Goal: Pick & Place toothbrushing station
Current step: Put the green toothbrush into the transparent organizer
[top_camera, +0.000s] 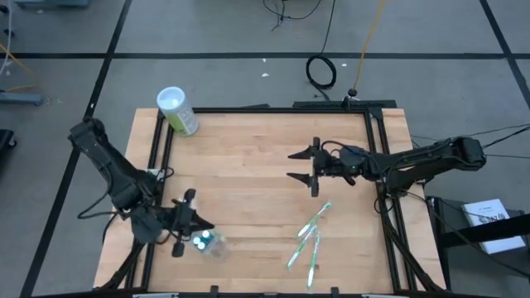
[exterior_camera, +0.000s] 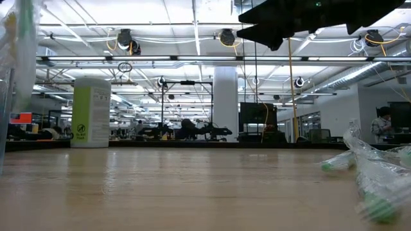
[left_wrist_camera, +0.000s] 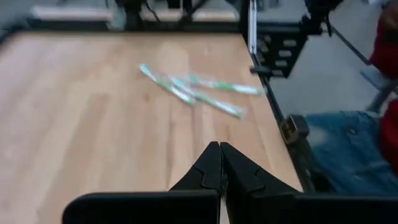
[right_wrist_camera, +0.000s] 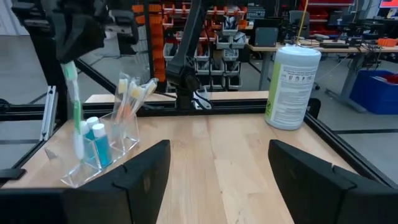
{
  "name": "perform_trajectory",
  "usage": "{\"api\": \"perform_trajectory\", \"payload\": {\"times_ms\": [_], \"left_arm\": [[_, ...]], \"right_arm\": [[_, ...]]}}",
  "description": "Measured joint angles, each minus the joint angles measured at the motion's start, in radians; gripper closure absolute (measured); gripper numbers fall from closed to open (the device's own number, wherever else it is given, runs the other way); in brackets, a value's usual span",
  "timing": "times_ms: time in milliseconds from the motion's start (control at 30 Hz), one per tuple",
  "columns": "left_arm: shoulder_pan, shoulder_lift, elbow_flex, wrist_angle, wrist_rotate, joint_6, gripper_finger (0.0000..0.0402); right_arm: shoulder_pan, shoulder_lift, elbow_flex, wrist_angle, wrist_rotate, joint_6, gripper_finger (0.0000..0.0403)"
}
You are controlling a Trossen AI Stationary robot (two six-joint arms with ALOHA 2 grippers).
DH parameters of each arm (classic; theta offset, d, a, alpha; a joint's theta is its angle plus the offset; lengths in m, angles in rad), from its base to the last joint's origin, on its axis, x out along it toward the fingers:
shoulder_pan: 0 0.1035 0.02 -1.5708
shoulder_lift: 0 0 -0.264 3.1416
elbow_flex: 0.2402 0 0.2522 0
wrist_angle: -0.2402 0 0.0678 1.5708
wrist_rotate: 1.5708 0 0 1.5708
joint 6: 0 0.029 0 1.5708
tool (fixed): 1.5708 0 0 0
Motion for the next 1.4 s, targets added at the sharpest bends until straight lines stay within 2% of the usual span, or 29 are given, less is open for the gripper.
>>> {"api": "perform_trajectory", "payload": {"times_ms": [67, 167, 300, 433, 633, 933, 1067, 1233, 1400], "left_arm": [[0.001, -0.029, 0.0, 0.015, -0.033, 0.041, 0.0401], [0.011, -0.09, 0.0, 0.058, -0.022, 0.043, 0.0401], [0.014, -0.15, 0.0, 0.044, 0.039, -0.019, 0.0401], [-0.019, -0.167, 0.0, -0.05, 0.06, -0.117, 0.0401], [-0.028, -0.102, 0.0, -0.132, 0.064, -0.244, 0.0401], [0.009, 0.059, 0.0, -0.101, 0.08, -0.203, 0.0396], [0.053, 0.089, 0.0, -0.1, 0.081, -0.266, 0.036], [0.086, 0.091, 0.0, -0.089, 0.118, -0.3, 0.0279], [0.087, 0.091, 0.0, 0.02, 0.221, -0.182, 0.0202]], "right_arm": [[0.0, -0.002, -0.001, 0.001, 0.0, 0.0, 0.014], [0.0, -0.001, -0.001, -0.009, 0.0, 0.004, 0.0142], [0.001, -0.001, -0.001, -0.018, 0.0, 0.017, 0.0144], [0.001, -0.001, -0.001, -0.025, 0.0, 0.023, 0.0145], [0.002, -0.001, -0.001, -0.043, 0.0, 0.023, 0.0145], [0.002, -0.001, -0.001, -0.045, 0.0, 0.023, 0.0145], [0.002, -0.001, -0.001, -0.045, 0.0, 0.023, 0.0145], [0.002, -0.001, -0.001, -0.046, -0.004, 0.023, 0.0145], [0.002, -0.001, 0.0, -0.047, -0.004, 0.023, 0.0145]]}}
